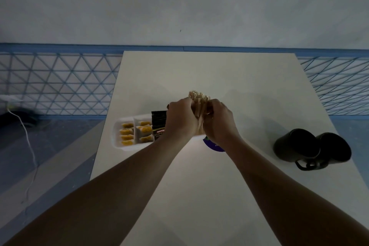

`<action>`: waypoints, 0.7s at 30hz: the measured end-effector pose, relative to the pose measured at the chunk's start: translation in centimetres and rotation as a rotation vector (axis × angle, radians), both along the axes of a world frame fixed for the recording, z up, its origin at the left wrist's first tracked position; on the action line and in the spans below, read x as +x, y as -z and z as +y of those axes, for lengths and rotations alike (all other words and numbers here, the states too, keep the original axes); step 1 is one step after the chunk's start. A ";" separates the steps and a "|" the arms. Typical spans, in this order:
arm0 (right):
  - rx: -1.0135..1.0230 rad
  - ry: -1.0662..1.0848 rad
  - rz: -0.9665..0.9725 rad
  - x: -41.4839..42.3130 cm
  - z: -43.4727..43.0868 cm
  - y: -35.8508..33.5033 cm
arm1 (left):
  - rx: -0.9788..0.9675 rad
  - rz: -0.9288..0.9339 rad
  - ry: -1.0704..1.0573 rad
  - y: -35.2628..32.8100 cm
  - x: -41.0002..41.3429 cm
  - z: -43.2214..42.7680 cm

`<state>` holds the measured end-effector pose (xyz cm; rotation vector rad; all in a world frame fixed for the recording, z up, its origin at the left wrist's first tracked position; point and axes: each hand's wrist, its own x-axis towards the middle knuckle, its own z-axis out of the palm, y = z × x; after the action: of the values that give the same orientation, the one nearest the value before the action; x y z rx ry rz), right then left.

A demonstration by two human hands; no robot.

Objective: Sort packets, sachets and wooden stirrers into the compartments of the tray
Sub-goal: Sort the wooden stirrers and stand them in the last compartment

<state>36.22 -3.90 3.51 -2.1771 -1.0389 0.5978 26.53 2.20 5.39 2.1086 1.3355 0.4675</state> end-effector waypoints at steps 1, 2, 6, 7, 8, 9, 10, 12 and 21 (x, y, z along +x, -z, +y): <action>0.010 0.002 0.007 0.0 -0.1 0.0 | 0.009 0.016 0.000 0.2 0.1 0.0; 0.020 0.006 0.016 0.1 -0.2 -0.1 | 0.013 0.024 0.000 0.3 0.1 0.0; 0.042 0.012 0.040 0.3 -0.5 -0.4 | 0.035 0.038 0.027 0.2 0.1 0.2; 0.043 0.013 0.037 0.4 -0.6 -0.5 | 0.038 0.029 0.034 0.0 0.2 0.2; 0.042 0.015 0.039 0.4 -0.7 -0.5 | 0.036 0.010 0.032 -0.1 0.2 0.4; 0.041 0.018 0.044 0.5 -0.7 -0.5 | 0.034 -0.016 0.021 -0.4 0.2 0.5; 0.036 0.021 0.047 0.6 -0.7 -0.5 | 0.035 -0.044 0.002 -0.7 0.2 0.7; 0.023 0.026 0.042 0.7 -0.7 -0.6 | 0.047 -0.085 -0.031 -1.4 0.2 1.2; 0.029 0.058 0.043 0.9 -0.6 -0.2 | -0.029 -0.067 -0.045 -0.9 0.3 1.1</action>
<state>37.07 -4.52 3.74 -2.1523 -0.9535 0.5967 26.79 3.26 6.25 2.0249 1.3457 0.5297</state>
